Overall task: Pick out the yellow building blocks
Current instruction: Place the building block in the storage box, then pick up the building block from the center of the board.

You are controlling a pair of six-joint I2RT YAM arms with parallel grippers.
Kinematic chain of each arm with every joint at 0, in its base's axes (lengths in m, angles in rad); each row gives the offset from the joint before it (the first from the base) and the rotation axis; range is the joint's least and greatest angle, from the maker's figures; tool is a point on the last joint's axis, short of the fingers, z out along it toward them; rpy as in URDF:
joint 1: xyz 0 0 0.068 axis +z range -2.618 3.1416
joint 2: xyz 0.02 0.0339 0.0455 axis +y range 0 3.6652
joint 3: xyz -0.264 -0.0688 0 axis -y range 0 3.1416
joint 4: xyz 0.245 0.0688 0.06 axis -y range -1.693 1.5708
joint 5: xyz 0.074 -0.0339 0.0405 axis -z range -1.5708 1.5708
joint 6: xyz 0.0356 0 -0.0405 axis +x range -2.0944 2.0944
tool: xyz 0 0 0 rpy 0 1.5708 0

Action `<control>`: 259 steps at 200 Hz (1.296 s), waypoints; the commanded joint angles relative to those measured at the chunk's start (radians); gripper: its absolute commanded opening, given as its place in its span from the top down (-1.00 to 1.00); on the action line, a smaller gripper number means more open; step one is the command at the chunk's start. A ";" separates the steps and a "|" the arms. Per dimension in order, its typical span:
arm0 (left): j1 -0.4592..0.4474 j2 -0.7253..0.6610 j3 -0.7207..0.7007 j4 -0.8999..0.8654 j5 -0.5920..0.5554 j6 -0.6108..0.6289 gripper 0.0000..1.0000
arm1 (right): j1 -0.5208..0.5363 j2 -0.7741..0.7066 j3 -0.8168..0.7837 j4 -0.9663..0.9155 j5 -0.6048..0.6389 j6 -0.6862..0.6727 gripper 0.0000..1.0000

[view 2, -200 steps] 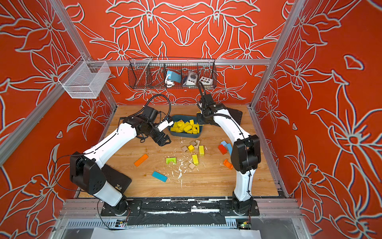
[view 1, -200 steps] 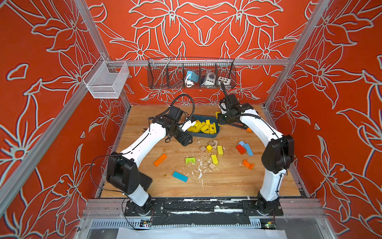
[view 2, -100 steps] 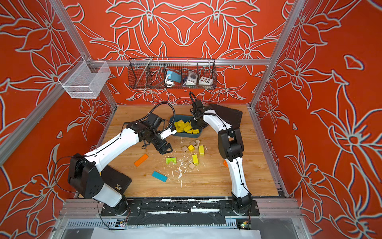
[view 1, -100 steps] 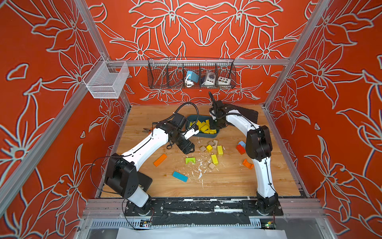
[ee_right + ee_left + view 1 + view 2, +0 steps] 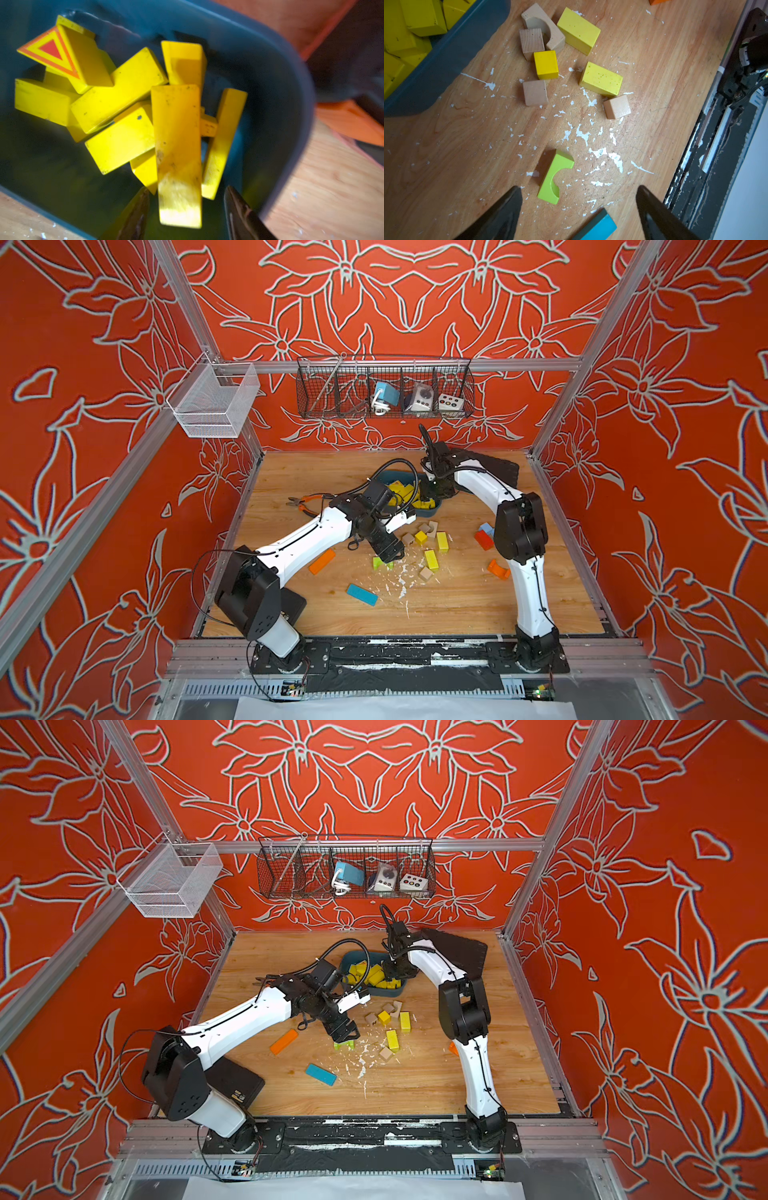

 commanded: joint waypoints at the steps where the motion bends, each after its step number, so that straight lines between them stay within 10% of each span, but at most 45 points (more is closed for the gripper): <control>1: -0.013 0.039 0.033 0.053 -0.037 -0.034 -0.73 | -0.007 -0.107 0.031 -0.067 0.103 -0.008 -0.22; 93: -0.107 0.290 0.197 0.140 -0.116 -0.109 -0.66 | -0.142 -0.695 -0.606 0.061 0.159 0.075 -0.10; 191: -0.121 0.526 0.342 0.171 -0.196 -0.164 -0.46 | -0.143 -1.181 -0.884 0.004 -0.001 0.198 -0.05; 259: -0.124 0.581 0.387 0.151 -0.218 -0.149 -0.36 | -0.143 -1.259 -0.929 -0.065 0.017 0.192 -0.05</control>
